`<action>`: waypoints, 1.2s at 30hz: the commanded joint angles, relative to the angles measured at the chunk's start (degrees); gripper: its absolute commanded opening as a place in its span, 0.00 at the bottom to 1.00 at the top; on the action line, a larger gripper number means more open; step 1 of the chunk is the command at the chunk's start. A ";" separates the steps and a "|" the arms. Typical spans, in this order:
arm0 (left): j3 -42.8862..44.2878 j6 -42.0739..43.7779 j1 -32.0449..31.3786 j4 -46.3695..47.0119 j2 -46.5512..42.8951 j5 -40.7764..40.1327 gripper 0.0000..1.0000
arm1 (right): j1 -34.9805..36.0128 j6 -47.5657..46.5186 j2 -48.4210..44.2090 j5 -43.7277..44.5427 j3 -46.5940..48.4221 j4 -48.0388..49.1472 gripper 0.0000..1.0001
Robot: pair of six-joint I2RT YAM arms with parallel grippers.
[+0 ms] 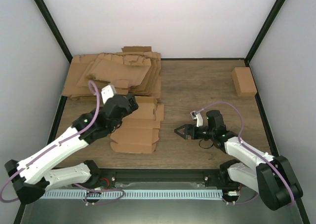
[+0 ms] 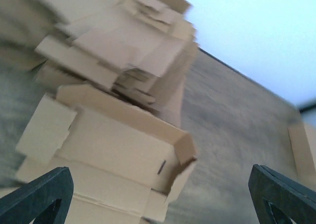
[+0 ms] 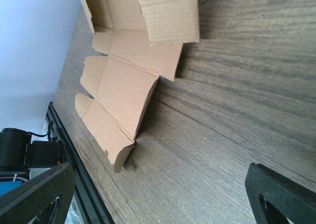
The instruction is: Fold the paper box
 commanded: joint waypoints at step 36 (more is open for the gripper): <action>33.86 111.34 17.33 -19.51 42.18 38.68 1.00 | 0.60 -4.28 -11.32 -0.30 7.17 -13.92 0.98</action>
